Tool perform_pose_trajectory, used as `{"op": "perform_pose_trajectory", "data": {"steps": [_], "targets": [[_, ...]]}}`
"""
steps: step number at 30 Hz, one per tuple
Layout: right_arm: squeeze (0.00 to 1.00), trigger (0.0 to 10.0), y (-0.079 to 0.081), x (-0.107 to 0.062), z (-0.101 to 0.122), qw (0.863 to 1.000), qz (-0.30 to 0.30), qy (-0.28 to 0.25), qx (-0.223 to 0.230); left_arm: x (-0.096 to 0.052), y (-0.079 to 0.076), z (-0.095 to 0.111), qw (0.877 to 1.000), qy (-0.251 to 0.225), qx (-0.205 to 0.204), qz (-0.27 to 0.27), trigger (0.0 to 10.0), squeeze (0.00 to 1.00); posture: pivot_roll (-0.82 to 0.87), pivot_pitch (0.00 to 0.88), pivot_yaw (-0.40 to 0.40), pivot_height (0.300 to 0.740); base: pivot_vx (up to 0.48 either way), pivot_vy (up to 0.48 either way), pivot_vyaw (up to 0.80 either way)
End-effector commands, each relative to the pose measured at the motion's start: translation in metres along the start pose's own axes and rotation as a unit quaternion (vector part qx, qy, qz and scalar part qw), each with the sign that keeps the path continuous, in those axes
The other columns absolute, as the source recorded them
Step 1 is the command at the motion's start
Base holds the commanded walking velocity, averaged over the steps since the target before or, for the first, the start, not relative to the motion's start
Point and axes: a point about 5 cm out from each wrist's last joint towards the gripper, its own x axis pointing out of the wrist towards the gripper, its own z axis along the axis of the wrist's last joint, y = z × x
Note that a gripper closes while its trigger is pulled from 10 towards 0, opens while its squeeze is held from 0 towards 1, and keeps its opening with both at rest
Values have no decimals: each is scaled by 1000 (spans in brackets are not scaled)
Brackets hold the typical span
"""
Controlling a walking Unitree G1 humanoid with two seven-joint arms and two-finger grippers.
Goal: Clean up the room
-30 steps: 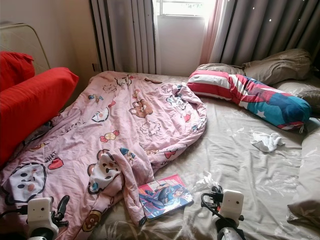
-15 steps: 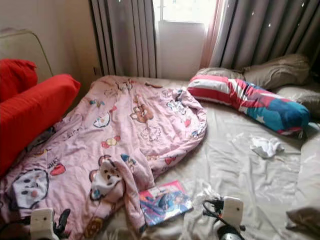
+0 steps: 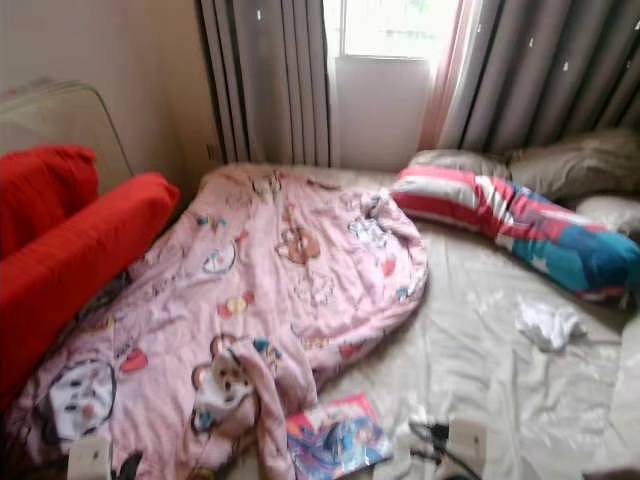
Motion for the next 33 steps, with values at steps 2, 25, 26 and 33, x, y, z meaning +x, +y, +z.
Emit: {"op": "perform_pose_trajectory", "data": {"steps": [2, 25, 26, 33], "targets": [[0, 10000, -3, -5, -21, 998, -11, 62, -15, -4, 1, -18, 998, 56, 11, -2, 10000, 0, 58, 0, -22, 740, 0, 0, 0], [0, 10000, 4, -15, -48, 992, 4, 124, -29, -24, 20, -55, 990, 142, 10, -4, 10000, 0, 50, 0, -24, 740, 0, 0, 0], [0, 10000, 4, -16, -49, 992, 6, 126, -30, -24, 19, -55, 990, 141, 11, -5, 10000, 0, 50, 0, -24, 740, 0, 0, 0], [0, 10000, 3, -18, -53, 990, 5, 138, -32, -20, 11, -50, 991, 132, 11, -13, 10000, 0, 48, 0, -25, 740, 0, 0, 0]]}}
